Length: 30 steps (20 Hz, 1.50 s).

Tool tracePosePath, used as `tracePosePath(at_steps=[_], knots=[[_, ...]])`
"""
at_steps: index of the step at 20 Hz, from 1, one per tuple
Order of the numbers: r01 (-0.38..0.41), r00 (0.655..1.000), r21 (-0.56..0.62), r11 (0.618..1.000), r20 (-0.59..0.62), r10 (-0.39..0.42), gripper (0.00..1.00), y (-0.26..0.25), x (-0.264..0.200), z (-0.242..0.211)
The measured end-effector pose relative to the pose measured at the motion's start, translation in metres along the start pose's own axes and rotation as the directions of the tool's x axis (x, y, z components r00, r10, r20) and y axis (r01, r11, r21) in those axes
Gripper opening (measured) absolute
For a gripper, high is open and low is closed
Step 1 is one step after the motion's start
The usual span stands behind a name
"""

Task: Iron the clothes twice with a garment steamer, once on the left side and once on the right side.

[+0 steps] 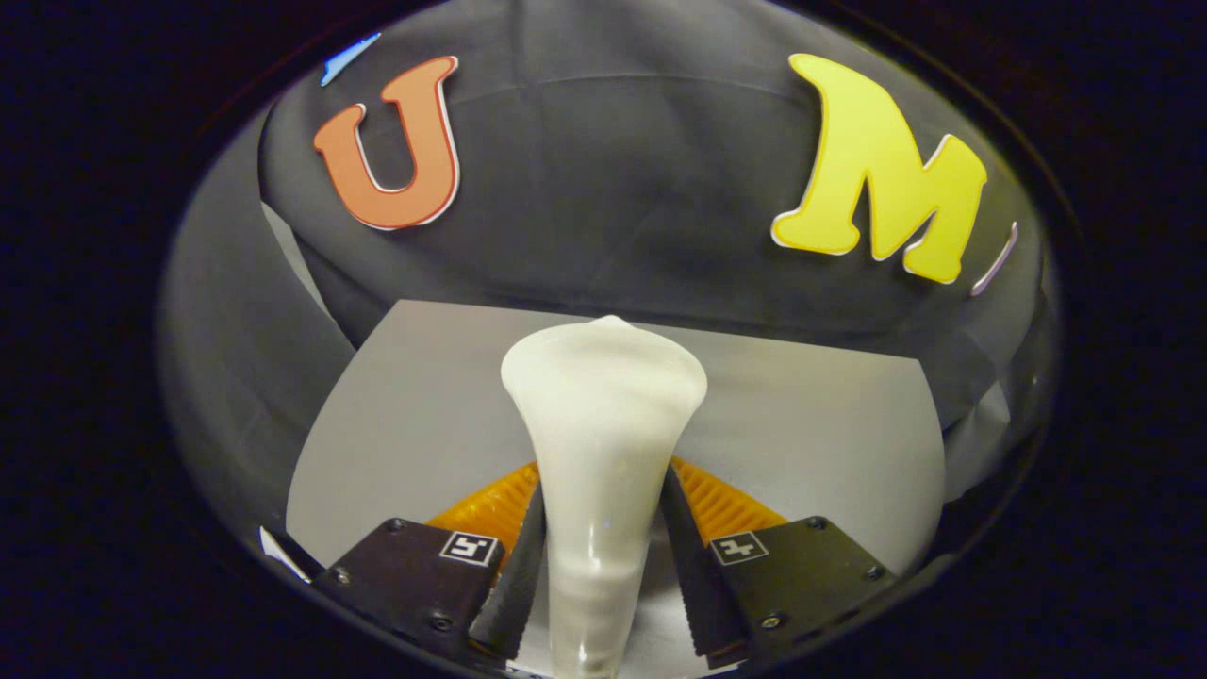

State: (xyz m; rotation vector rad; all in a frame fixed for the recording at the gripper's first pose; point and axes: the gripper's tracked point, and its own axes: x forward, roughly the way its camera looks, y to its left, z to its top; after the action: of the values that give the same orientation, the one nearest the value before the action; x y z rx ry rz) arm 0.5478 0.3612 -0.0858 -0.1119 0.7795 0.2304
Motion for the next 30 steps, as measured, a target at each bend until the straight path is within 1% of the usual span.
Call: tracePosePath(at_steps=[3,5,7,9,12,14,17,21,25,30], knots=[[0.022,1.0,0.008,1.0,-0.012,-0.022,0.67,0.0,0.001,-0.003],[0.027,1.0,0.014,1.0,-0.011,-0.027,0.64,0.0,0.0,-0.003],[0.017,1.0,0.033,0.999,-0.003,-0.017,0.59,0.0,-0.002,-0.002],[-0.011,1.0,0.066,0.998,0.01,0.01,0.55,0.001,-0.004,-0.002],[-0.028,0.997,0.068,0.997,0.075,0.023,0.53,-0.008,-0.019,0.005],[-0.057,0.99,0.076,0.995,0.136,0.046,0.53,-0.008,-0.042,0.013],[-0.103,0.97,0.082,0.991,0.23,0.081,0.53,-0.011,-0.083,0.02],[-0.168,0.928,0.094,0.981,0.35,0.125,0.53,-0.02,-0.136,0.014],[-0.214,0.892,0.129,0.968,0.43,0.14,0.53,-0.033,-0.177,-0.005],[-0.28,0.847,0.122,0.952,0.499,0.185,0.52,-0.043,-0.224,-0.047]])
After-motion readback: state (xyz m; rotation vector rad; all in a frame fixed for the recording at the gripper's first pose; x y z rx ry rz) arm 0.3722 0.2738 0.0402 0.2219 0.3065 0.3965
